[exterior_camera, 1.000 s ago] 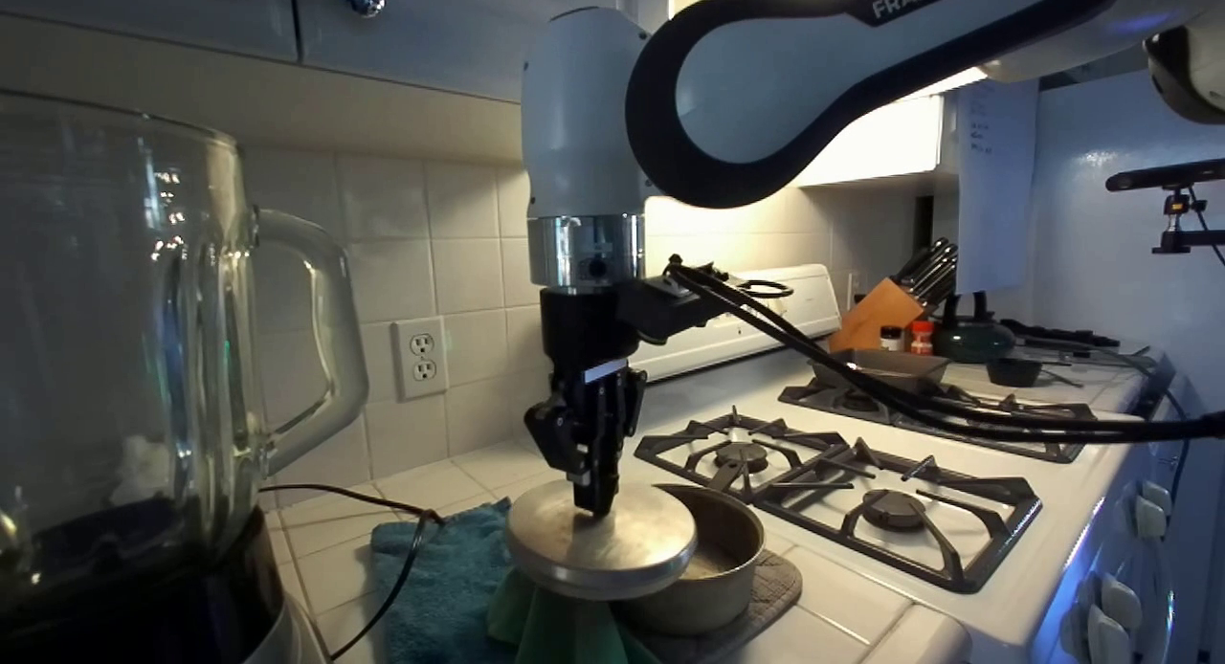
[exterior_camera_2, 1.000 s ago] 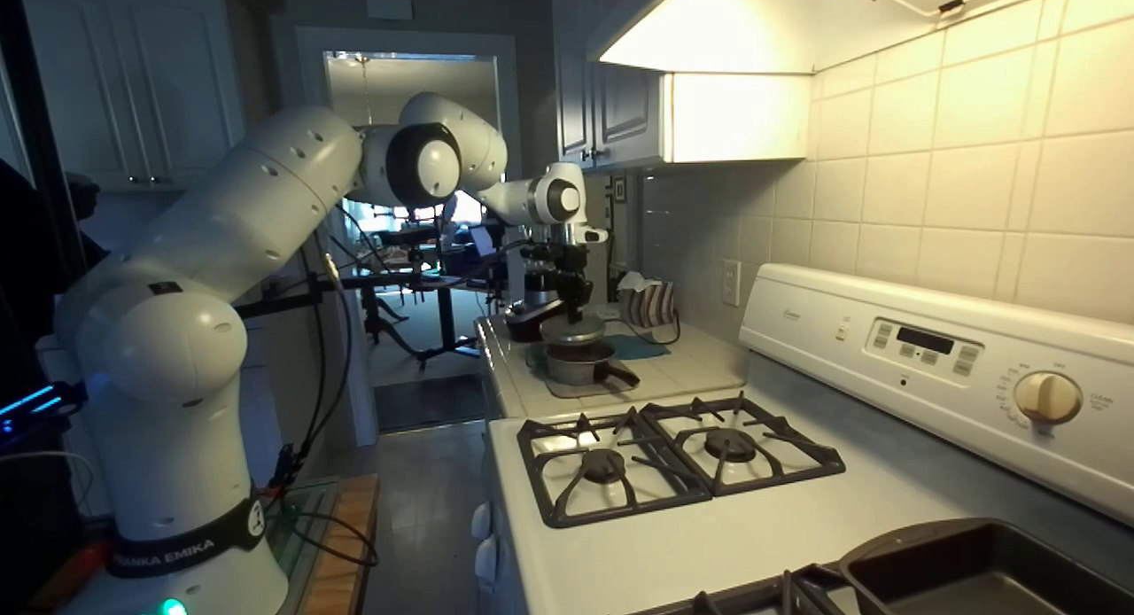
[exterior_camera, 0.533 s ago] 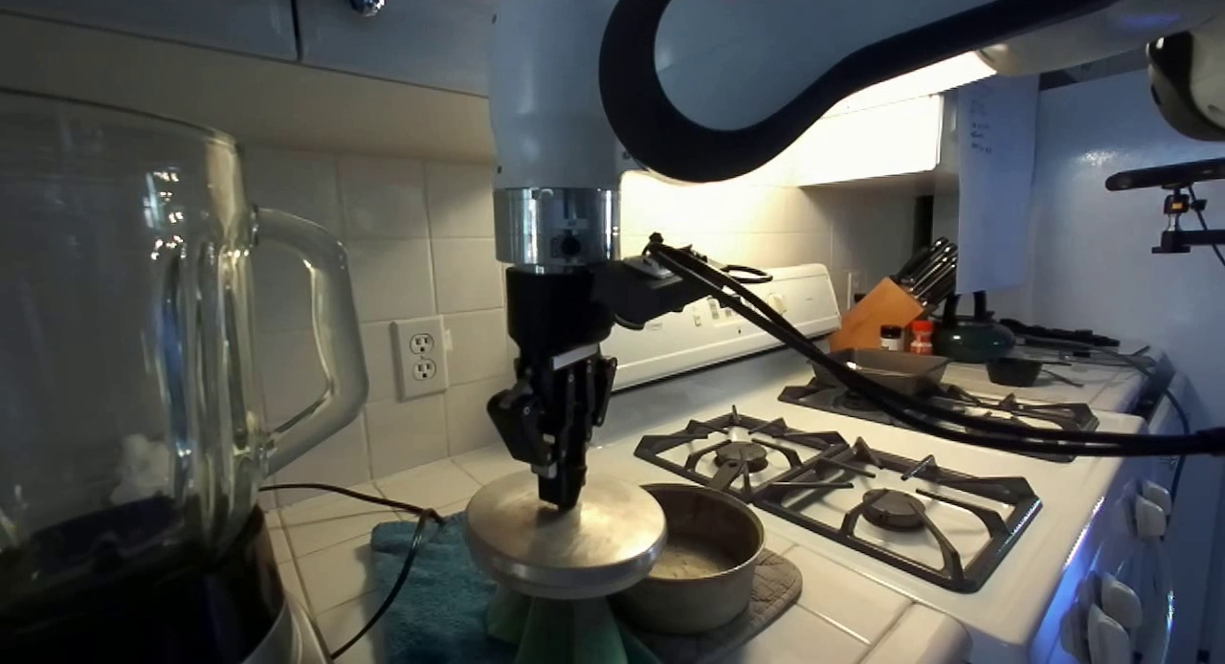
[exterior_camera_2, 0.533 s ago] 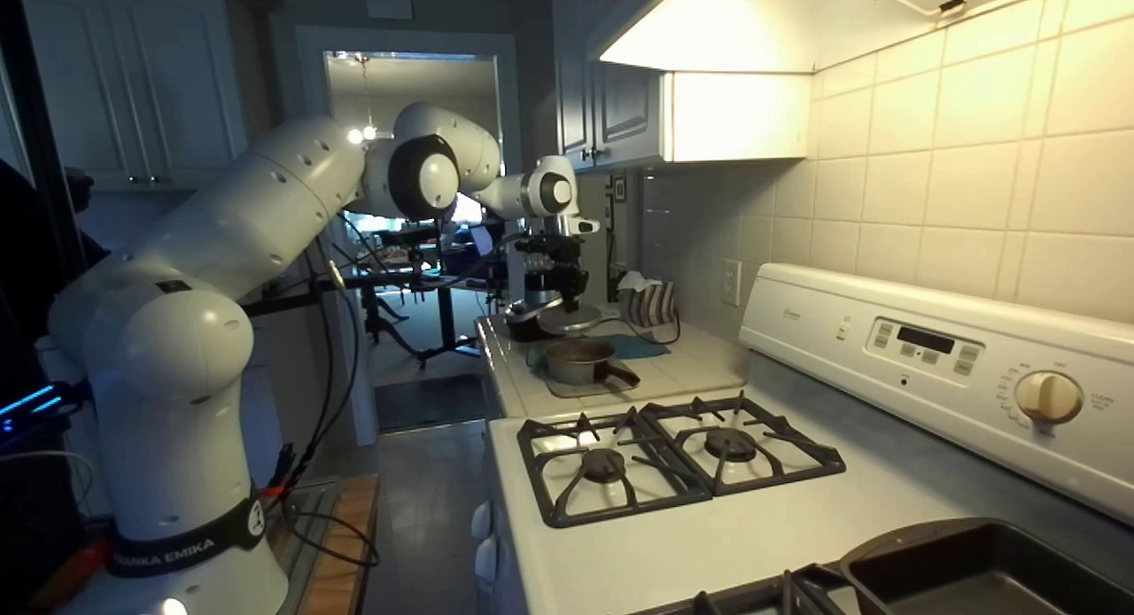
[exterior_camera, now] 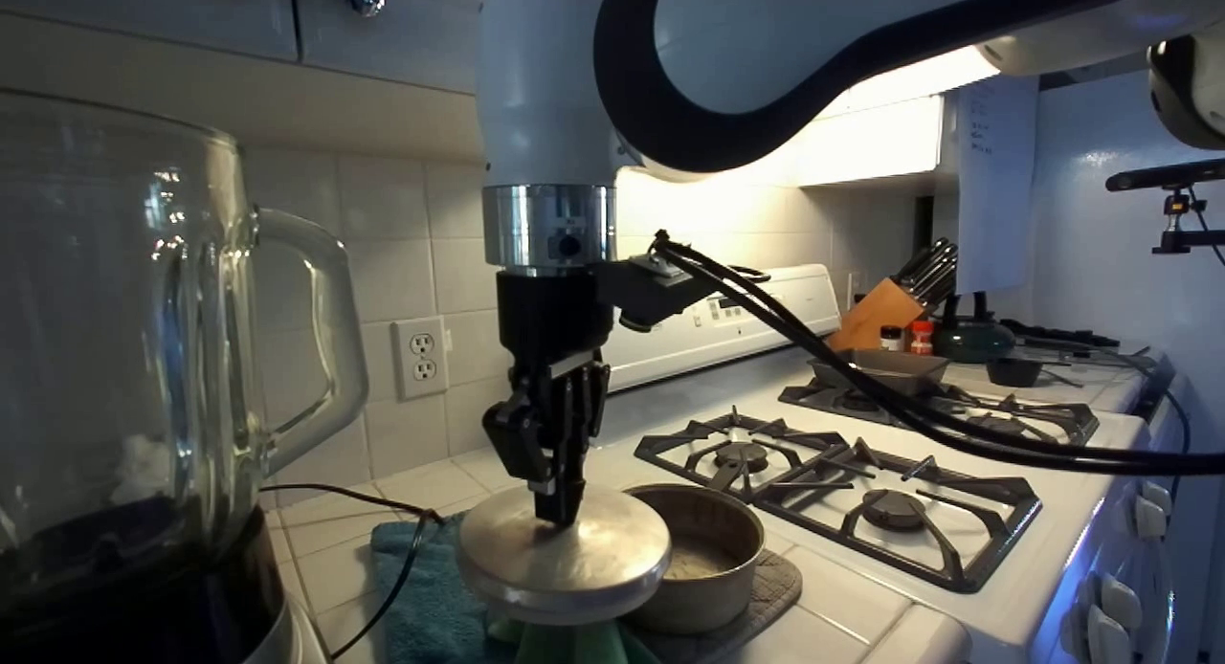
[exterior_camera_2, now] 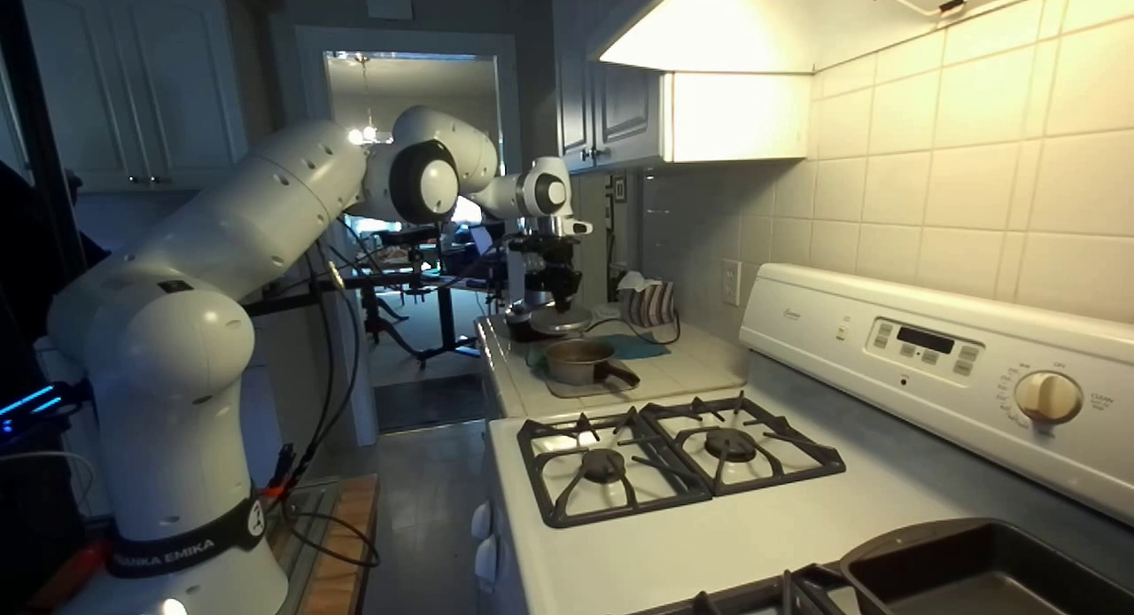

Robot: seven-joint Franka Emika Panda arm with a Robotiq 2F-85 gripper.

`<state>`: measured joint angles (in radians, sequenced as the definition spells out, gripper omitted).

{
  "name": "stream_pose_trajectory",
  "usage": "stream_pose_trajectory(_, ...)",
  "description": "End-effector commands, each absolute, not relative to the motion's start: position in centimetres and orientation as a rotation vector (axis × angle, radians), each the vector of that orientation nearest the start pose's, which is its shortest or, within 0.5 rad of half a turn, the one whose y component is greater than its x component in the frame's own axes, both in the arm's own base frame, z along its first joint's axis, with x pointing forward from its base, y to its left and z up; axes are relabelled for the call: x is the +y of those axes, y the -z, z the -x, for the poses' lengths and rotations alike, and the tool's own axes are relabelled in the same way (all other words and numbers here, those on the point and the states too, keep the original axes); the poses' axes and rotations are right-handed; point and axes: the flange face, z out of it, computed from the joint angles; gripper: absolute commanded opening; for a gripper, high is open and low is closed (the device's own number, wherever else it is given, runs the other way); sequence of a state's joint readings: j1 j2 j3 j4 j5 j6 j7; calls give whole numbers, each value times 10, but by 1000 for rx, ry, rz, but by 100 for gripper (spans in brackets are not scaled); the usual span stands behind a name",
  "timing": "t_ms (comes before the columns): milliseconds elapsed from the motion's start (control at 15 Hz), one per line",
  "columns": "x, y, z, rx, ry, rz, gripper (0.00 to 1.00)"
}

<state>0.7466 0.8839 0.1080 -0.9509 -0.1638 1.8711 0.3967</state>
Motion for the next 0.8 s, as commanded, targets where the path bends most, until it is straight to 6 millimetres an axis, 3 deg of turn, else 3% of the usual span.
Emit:
stream_pose_trajectory(0,570,-350,-537,-805,73,3054,6)
stream_pose_trajectory(733,573,-337,-508,-845,-264,3003,6)
